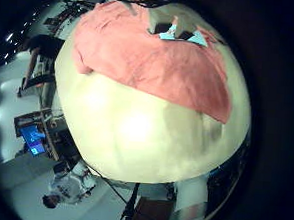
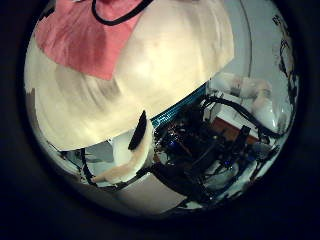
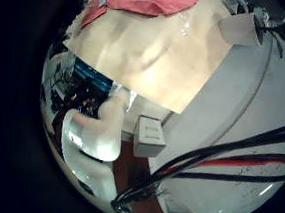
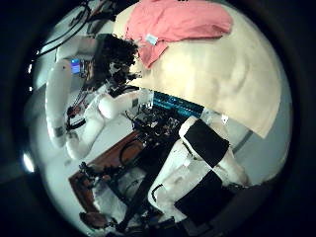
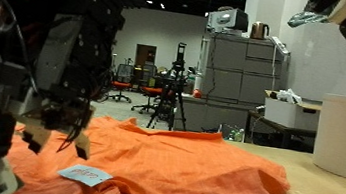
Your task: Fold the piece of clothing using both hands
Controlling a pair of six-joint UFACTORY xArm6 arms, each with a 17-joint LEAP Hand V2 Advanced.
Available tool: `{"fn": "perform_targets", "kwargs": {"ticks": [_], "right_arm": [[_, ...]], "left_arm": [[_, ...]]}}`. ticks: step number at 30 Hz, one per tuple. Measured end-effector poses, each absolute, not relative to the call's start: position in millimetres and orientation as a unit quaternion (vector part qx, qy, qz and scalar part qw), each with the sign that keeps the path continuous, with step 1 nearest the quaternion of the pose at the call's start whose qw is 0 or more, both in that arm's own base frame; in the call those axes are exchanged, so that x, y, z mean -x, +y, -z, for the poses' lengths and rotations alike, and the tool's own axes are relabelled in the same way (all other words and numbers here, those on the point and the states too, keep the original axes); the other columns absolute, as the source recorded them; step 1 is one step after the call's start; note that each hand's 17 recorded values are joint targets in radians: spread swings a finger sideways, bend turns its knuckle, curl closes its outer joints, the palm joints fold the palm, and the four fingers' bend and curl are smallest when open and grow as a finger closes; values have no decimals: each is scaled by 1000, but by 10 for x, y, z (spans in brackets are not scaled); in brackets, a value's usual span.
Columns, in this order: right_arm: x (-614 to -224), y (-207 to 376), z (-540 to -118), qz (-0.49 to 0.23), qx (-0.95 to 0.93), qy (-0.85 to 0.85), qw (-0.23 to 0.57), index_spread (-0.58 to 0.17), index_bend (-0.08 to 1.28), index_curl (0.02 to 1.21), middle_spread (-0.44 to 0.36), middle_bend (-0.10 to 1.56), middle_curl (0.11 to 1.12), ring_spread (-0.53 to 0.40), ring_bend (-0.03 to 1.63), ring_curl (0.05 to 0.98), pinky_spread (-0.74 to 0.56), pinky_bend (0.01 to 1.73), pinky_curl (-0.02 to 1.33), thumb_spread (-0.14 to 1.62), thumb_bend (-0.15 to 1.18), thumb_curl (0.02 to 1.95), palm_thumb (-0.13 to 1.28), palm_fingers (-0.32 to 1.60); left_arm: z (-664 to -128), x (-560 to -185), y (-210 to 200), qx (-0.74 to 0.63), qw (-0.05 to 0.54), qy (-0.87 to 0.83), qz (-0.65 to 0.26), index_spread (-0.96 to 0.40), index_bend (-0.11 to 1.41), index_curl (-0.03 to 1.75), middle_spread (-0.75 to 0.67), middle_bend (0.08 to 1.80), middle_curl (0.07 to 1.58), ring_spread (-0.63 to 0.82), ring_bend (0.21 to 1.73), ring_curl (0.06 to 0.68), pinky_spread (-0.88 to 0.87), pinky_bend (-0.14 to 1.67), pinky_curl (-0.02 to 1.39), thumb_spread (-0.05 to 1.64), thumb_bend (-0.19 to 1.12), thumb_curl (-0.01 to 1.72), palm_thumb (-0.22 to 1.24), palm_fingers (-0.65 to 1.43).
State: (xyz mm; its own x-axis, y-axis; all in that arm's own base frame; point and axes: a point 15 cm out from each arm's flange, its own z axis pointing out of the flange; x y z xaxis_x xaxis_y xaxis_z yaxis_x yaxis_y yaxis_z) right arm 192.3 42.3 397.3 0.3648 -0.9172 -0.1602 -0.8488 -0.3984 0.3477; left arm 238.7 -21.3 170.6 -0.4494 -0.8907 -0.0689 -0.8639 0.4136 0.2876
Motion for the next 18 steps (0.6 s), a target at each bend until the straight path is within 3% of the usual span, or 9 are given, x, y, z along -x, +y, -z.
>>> {"fn": "perform_targets", "kwargs": {"ticks": [6, 18], "right_arm": [[-1929, 385, -3969, 170, -813, -547, 105, -204, 193, 364, 125, 178, 283, 257, 191, 226, 378, 232, 321, 1330, -10, 237, 688, 179], [-2009, 404, -3909, 182, -808, -548, 116, -189, 195, 370, 132, 176, 280, 256, 192, 222, 378, 228, 319, 1342, -10, 238, 687, 179]], "left_arm": [[-1503, -2457, -150, -521, 45, -837, 161, 123, 158, 281, 259, 217, 333, 469, 459, 238, 388, 308, 320, 970, -29, 294, 324, 59], [-1303, -2564, -147, -534, 32, -825, 183, 116, 181, 315, 3, 385, 405, 255, 452, 228, 208, 203, 295, 924, -30, 306, 313, 294]]}}
